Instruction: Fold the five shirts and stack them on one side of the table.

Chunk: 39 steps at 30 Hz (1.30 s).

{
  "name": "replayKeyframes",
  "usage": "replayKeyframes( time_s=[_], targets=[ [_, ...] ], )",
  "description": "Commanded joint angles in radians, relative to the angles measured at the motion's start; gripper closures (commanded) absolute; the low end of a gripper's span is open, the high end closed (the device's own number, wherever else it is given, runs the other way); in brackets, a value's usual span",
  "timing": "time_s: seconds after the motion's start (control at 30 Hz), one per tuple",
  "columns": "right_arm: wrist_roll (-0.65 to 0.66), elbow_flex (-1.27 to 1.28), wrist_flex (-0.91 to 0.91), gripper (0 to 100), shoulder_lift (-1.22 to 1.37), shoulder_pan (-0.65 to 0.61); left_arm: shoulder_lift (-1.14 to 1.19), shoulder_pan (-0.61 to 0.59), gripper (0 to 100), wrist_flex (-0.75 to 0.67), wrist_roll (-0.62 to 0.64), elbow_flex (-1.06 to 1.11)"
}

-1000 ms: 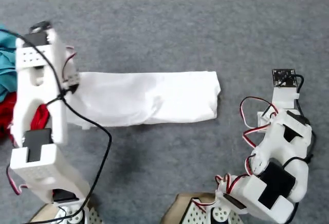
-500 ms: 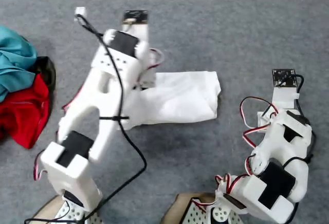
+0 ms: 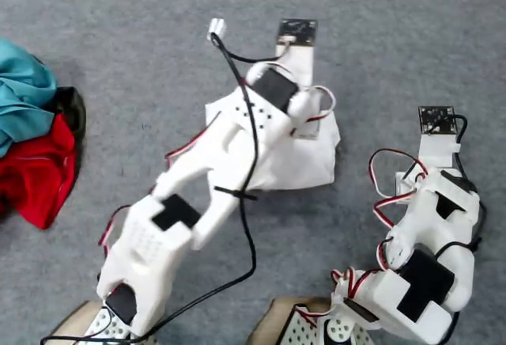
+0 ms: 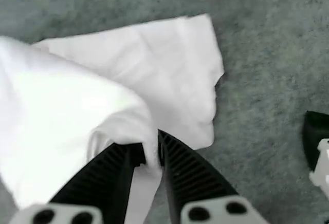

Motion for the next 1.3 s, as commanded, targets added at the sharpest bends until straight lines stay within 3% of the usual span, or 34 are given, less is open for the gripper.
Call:
replayKeyframes(
  time_s=[0.0,0.47,0.67,0.8,1.03,1.27],
  targets=[
    [-0.002,-0.044,-0.018,99.0,-0.002,0.01,0.074,0.046,98,-0.021,0.006,-0.167],
    [-0.002,-0.044,-0.02,99.0,-0.002,0.008,0.346,0.068,98,-0.015,0.006,-0.46],
    [-0.002,-0.044,-0.02,99.0,-0.002,0.008,0.346,0.064,81,0.04,0.021,-0.483],
    [-0.002,-0.044,-0.02,99.0,-0.002,0.008,0.346,0.046,80,0.124,0.051,-0.569],
    [-0.002,-0.044,-0.02,99.0,-0.002,0.008,0.352,-0.055,80,0.258,0.051,-0.763],
    [-0.002,-0.044,-0.02,99.0,-0.002,0.008,0.346,-0.201,98,0.259,0.008,-0.519]
  ],
)
